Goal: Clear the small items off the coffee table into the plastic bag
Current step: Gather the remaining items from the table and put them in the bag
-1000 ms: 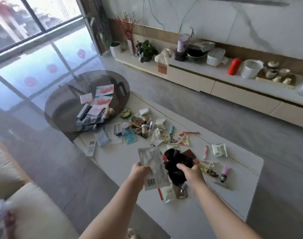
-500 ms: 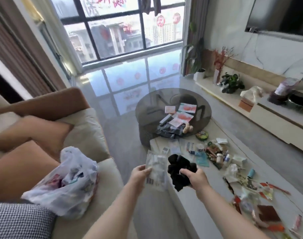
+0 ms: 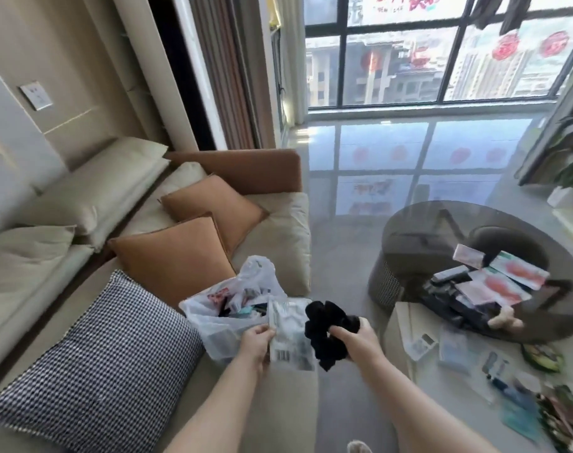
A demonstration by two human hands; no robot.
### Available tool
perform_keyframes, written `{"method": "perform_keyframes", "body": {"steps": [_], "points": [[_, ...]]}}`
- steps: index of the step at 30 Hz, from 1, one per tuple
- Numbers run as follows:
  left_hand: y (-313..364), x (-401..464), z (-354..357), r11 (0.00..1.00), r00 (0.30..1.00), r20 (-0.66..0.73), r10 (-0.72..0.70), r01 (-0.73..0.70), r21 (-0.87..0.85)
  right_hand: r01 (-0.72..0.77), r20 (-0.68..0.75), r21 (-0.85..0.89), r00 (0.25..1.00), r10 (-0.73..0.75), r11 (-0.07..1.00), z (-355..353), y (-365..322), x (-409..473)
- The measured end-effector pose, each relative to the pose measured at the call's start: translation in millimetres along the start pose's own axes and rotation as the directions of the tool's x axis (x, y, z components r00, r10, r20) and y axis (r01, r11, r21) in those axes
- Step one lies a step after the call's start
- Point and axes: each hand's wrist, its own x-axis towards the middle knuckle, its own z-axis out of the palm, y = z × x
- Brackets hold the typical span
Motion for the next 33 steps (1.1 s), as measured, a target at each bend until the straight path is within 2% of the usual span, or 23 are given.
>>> {"method": "perform_keyframes", "body": {"steps": [6,10,14,21,24,29,33], "points": [[24,27,-30,0.995,0.977,-0.206,-0.05,0.031,-0.096,-0.002,0.204,-0.08,0.979,0.018,0.997,46,-30,59],[36,55,-41,0.992,0.946,-0.322,-0.028,-0.014,-0.129,-0.01,0.244,-0.116,0.969,0.039,0.993,77,-42,101],[43,77,-51,0.989,0.915,-0.402,-0.035,-0.027,-0.148,-0.074,0.213,-0.181,0.97,0.112,0.981,106,-44,124],[62,137,-74,0.991,0.918,-0.387,-0.081,0.032,-0.13,-0.183,0.202,-0.217,0.953,0.227,0.959,165,-42,164],[65,173,-84,0.993,0.925,-0.369,-0.096,0.066,-0.093,-0.211,0.155,-0.244,0.955,0.253,0.947,192,-36,182],[64,224,-95,0.988,0.933,-0.326,-0.155,0.147,-0.05,-0.203,0.101,-0.303,0.965,0.243,0.931,235,-29,213],[61,253,-102,0.978,0.949,-0.242,-0.204,0.189,-0.084,-0.209,0.124,-0.36,0.955,0.269,0.909,250,-19,223]]}}
